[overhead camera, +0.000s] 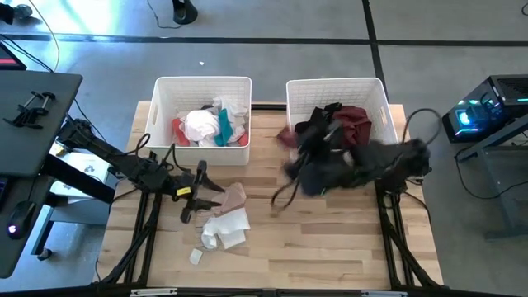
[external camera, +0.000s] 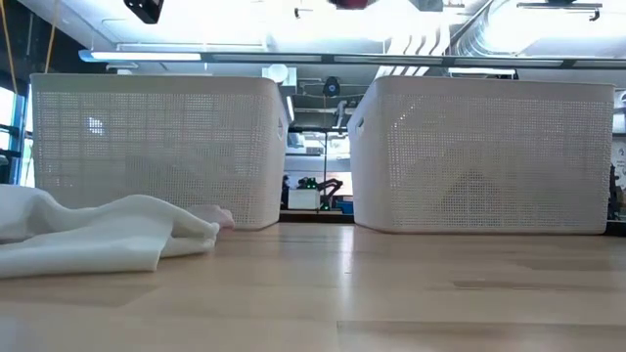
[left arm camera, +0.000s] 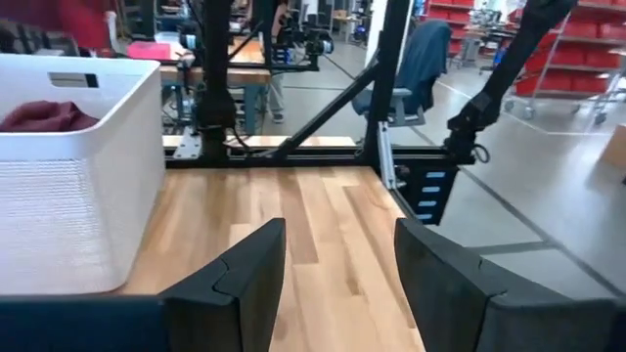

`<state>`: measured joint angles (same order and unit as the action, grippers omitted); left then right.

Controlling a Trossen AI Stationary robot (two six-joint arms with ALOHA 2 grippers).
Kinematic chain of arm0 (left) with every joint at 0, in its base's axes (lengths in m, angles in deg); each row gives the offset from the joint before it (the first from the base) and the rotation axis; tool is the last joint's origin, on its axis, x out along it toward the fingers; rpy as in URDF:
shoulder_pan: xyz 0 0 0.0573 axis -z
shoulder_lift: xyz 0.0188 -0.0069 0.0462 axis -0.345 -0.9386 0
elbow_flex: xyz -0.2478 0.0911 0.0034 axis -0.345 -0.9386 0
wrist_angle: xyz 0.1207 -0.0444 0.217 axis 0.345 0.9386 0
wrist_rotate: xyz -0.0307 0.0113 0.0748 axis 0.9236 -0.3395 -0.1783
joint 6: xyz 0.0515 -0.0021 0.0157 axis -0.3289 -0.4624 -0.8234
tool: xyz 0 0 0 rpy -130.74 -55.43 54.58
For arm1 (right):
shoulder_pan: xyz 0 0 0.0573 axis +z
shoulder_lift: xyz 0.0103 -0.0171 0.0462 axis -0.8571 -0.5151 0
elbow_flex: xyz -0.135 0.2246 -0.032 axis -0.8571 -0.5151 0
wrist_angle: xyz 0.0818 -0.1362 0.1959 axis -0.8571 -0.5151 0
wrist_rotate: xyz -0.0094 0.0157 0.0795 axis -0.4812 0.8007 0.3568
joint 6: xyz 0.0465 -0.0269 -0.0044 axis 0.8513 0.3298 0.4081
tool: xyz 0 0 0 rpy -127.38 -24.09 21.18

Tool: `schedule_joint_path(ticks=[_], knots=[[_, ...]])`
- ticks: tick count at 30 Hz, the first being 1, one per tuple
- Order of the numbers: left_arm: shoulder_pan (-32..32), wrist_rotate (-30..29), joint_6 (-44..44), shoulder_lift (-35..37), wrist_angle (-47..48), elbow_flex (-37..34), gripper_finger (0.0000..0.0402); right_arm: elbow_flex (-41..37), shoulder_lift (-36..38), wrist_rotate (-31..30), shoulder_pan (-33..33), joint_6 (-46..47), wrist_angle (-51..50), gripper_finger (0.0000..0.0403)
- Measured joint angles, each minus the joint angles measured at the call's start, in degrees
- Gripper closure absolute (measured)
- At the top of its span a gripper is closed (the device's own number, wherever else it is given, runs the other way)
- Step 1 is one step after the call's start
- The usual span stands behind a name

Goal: Sort clothes
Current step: Put the dark red sock into the right white laundry bin

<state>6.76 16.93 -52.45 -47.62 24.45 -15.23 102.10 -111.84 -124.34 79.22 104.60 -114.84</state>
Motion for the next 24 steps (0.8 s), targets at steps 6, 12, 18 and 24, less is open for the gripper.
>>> schedule_joint_path(ticks=[6, 12, 18, 24], knots=[[-0.3, -0.8, -1.6, 0.2, -0.1, 0.0, 0.0222, -4.7, 9.2, 6.6, -12.9, -6.0, -3.2, 0.0402], [-0.3, -1.3, -1.3, 0.3, -0.6, 0.0, 0.0222, -20.2, 16.3, 20.1, -30.9, -8.2, -6.0, 0.0402], [-0.3, -3.0, -0.2, 0.3, -0.6, 0.0, 0.0222, -38.2, 21.9, 30.1, -43.2, -10.2, 0.4, 0.0380], [-0.4, -9.9, 3.8, 0.3, -0.8, 0.0, 0.0222, -52.3, 26.4, 39.5, -49.4, -11.8, 11.8, 0.0276]])
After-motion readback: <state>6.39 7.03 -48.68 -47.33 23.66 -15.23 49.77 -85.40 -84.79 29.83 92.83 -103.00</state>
